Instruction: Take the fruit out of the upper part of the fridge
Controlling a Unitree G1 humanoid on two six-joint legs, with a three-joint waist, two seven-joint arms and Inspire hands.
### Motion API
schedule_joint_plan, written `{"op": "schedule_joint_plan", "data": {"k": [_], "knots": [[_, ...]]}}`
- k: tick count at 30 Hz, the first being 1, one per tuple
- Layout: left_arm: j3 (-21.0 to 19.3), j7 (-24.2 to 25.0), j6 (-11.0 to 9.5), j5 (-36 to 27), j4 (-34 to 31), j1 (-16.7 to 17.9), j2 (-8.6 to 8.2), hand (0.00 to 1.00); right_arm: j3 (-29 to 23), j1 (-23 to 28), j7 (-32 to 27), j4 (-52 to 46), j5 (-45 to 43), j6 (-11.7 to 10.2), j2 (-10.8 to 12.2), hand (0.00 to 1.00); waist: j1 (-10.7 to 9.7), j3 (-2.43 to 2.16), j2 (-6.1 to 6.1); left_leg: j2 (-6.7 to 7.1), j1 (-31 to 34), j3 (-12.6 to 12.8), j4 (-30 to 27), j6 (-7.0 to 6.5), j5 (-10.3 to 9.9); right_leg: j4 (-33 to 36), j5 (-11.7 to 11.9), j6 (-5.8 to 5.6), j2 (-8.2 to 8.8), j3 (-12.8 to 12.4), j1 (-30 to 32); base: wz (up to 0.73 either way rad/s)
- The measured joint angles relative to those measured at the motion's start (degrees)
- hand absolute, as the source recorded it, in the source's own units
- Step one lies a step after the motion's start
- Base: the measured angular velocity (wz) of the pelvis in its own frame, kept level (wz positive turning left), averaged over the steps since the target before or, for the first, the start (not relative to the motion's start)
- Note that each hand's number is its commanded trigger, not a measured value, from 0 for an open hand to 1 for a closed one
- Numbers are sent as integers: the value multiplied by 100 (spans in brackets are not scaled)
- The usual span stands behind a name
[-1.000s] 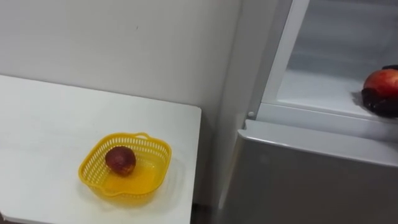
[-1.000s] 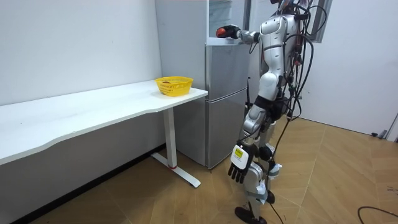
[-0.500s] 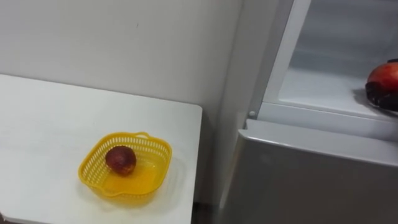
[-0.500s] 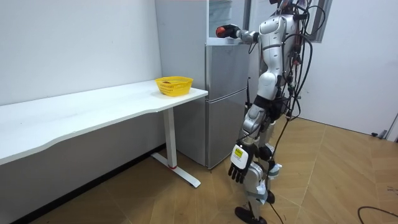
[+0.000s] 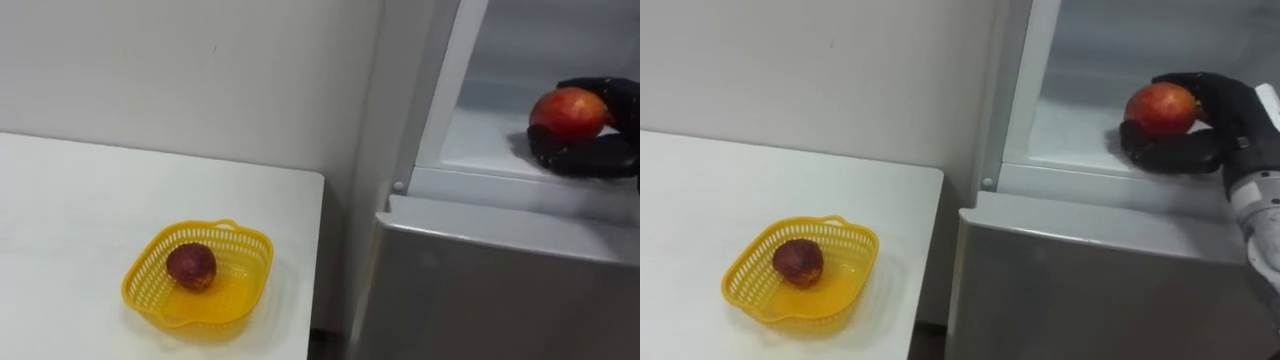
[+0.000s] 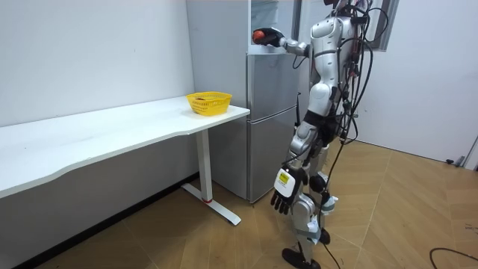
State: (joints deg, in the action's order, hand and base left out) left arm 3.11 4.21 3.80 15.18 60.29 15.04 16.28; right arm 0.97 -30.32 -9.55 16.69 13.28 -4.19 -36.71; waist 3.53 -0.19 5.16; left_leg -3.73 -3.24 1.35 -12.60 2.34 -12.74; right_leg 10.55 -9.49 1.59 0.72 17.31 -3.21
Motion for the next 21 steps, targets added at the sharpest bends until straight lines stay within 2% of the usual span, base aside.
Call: {"op": "schedule_joint_plan", "data": {"k": [3, 7, 14, 19, 21], "knots": [[-3, -26, -17, -4, -16, 8, -88, 0, -84, 521, -215, -895, -283, -3, 206, 100, -26, -3, -106, 2, -61, 24, 121, 0, 0, 2, -6, -11, 4, -5, 2, -5], [-22, -133, -48, -4, -18, 34, -183, 0, -202, 1276, -222, -1874, -230, -1, 540, 100, -34, 5, -123, 20, -71, 75, 145, -1, 1, 18, -17, -27, 13, -118, 15, -5], [-312, -94, -256, -1, 172, 96, -224, 0, -543, 1373, -246, -2815, -297, -38, 725, 100, -143, 30, -145, 34, -108, 141, 136, -4, 1, 30, -32, -47, 7, -266, 23, -6], [-418, -81, -270, 0, 342, 64, -352, 0, -616, 1783, -205, -3695, -351, -429, 980, 100, -140, 40, -136, 33, -172, 179, 132, -4, 1, 20, -29, -46, 4, -295, -7, -4], [-399, -69, -288, 0, 412, 7, -386, 0, -605, 1915, -122, -3762, -507, -457, 1079, 100, -145, 54, -140, 33, -189, 178, 132, -4, 0, 22, -30, -46, 4, -295, -21, 0]]}}
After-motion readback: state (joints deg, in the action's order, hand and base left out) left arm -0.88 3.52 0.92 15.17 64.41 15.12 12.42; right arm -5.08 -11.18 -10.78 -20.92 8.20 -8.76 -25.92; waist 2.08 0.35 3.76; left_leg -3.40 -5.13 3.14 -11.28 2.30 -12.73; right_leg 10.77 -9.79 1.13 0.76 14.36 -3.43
